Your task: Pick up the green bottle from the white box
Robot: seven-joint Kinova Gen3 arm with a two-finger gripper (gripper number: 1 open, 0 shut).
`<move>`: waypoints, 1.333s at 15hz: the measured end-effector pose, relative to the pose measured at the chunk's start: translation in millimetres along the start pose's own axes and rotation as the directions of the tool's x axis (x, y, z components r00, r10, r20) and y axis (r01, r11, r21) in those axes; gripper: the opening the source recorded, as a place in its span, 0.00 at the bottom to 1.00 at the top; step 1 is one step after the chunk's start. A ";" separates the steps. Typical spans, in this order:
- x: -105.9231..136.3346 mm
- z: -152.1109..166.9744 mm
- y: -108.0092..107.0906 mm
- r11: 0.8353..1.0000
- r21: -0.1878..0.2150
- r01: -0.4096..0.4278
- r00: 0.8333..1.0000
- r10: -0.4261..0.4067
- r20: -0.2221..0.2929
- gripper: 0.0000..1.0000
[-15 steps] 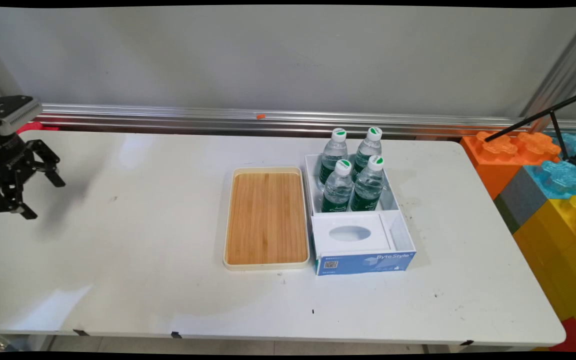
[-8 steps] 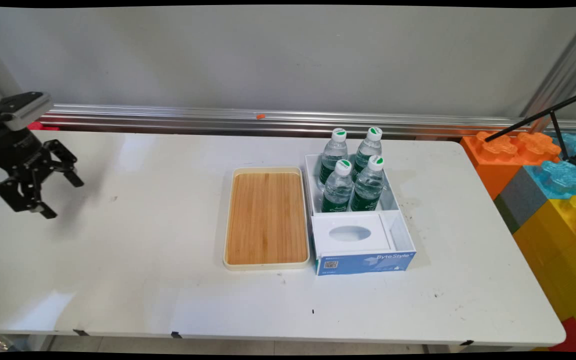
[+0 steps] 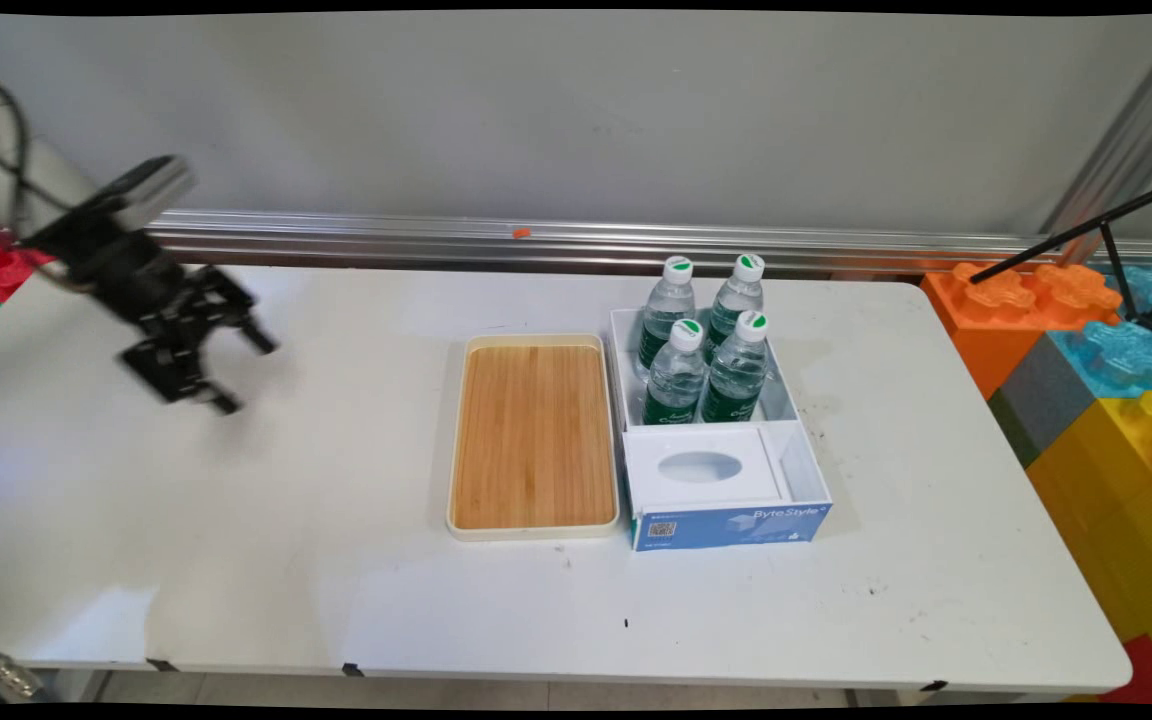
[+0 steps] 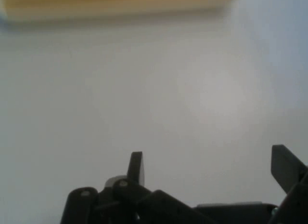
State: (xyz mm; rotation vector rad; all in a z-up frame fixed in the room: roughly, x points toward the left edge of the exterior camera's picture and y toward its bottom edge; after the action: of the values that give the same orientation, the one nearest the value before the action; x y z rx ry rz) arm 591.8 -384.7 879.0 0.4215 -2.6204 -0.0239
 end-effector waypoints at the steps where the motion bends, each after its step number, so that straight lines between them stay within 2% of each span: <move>1: 12.8 8.5 -5.2 1.000 0.009 0.004 0.999 -0.003 -0.043 1.00; 3: 38.7 25.7 -16.2 1.000 0.027 0.007 0.992 -0.004 -0.124 1.00; 6: 77.9 53.0 -33.6 0.998 0.066 0.006 0.974 0.009 -0.228 1.00; 9: 108.1 75.0 -48.4 0.994 0.111 0.006 0.954 0.028 -0.298 1.00; 13: 154.6 110.0 -68.1 0.985 0.172 0.003 0.927 0.062 -0.370 1.00; 20: 209.4 162.3 -94.9 0.978 0.206 0.034 0.904 0.058 -0.423 1.00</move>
State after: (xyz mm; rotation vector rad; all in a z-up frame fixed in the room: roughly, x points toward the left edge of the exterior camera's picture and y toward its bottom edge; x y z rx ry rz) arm 368.9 -547.2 823.2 0.4265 -2.1951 0.3178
